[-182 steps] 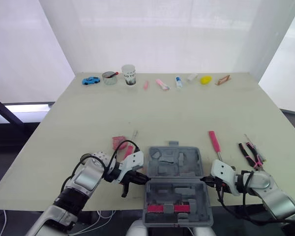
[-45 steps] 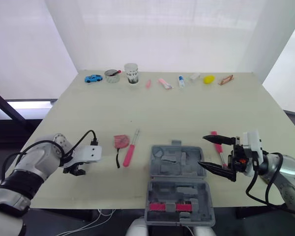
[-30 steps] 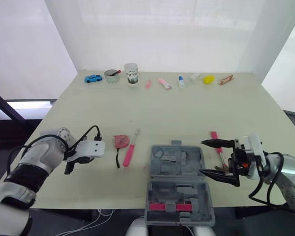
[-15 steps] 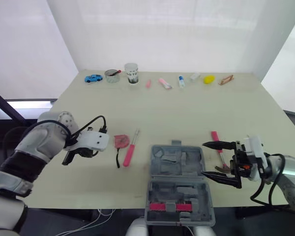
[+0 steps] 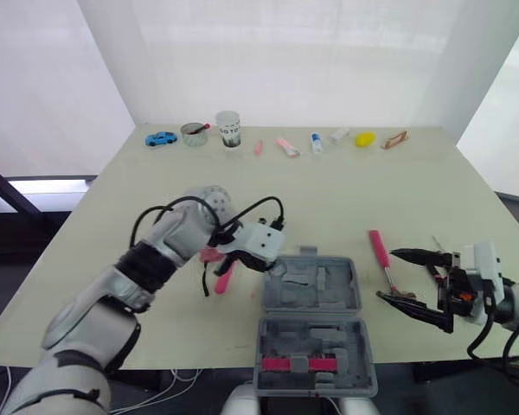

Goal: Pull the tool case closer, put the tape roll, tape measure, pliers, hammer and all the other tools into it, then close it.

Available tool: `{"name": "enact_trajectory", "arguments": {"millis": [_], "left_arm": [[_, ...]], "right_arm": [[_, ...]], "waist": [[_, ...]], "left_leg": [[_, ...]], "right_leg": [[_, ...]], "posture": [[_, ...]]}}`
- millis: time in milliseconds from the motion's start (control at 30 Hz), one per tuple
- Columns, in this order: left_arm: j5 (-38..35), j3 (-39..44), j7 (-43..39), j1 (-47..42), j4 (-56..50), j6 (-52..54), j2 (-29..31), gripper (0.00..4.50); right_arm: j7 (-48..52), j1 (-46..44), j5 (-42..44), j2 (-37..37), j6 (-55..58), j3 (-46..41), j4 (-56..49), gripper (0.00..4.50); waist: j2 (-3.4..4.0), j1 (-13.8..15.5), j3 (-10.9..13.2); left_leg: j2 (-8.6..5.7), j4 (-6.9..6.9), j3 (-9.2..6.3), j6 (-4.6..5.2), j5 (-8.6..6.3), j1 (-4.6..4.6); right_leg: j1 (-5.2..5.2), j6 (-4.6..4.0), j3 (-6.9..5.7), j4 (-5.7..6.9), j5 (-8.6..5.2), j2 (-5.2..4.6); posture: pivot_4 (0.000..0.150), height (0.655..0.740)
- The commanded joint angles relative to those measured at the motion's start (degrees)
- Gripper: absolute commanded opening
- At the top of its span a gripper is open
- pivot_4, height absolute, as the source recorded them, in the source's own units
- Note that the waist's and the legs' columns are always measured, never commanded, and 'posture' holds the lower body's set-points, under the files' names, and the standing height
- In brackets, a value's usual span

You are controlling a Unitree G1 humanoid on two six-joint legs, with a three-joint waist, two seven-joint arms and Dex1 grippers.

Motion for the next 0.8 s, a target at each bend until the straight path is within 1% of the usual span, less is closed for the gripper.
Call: {"name": "enact_trajectory", "arguments": {"millis": [33,167,267,400,567,633,800], "left_arm": [[-1.08,-1.01,-3.41,-1.67,2.8,-0.29,-2.82,0.11],[-1.33,-1.18,-3.38,-3.52,8.57,-0.28,-6.83,0.11],[-1.57,-0.7,-3.3,-5.84,14.83,-0.86,-9.38,0.11],[-4.91,-0.36,-3.42,-9.17,24.23,-1.17,-12.52,0.11],[-8.14,-0.31,-3.42,-11.37,31.83,-1.8,-13.59,0.11],[-8.26,0.07,-3.42,-12.08,33.82,-1.96,-13.57,0.11],[-10.82,0.22,-3.42,-11.94,34.36,-1.07,-12.68,0.11]], "right_arm": [[-0.42,1.07,0.61,-0.11,-1.28,-2.53,-1.08,4.5],[-0.64,2.4,0.7,0.04,-1.67,-2.89,-1.02,4.5],[-0.5,2.9,0.63,0.04,-2.03,-3.03,-0.6,4.5],[0.2,3.56,0.47,-0.24,-2.61,-3.11,0.26,4.5],[0.89,3.37,0.33,-0.63,-2.83,-3.13,1.0,4.5],[1.21,3.75,0.53,-0.71,-2.73,-3.34,1.0,4.5],[2.23,4.71,1.63,-1.39,-1.77,-3.84,0.89,4.5]], "waist": [[0.0,0.0,0.0],[0.0,0.25,0.0],[0.0,0.31,0.0],[0.0,0.25,0.0],[-0.01,0.21,0.01],[-0.01,0.23,0.01],[-0.01,0.25,0.01]], "left_leg": [[0.0,0.0,0.01,0.0,0.0,0.0],[-0.01,0.01,0.02,0.0,0.0,-0.01],[-0.01,0.01,0.02,0.0,0.0,-0.01],[-0.02,0.01,0.01,0.0,0.0,-0.01],[-0.02,0.0,-0.01,0.01,0.0,-0.02],[-0.02,0.01,-0.01,0.01,0.0,-0.04],[-0.02,0.0,-0.03,0.01,0.0,-0.05]], "right_leg": [[0.0,0.0,0.01,0.0,0.0,0.0],[0.0,0.0,0.02,0.0,0.0,0.0],[0.0,0.0,0.02,0.0,0.0,0.0],[0.0,0.0,0.02,-0.02,0.0,0.0],[-0.02,0.0,0.01,-0.02,0.0,0.01],[-0.02,0.0,0.01,-0.02,0.0,0.0],[-0.02,0.0,0.0,-0.03,0.0,0.0]], "posture": [[0.15,0.74],[0.15,0.74],[0.15,0.74],[0.15,0.74],[0.15,0.74],[0.15,0.74],[0.15,0.74]]}}
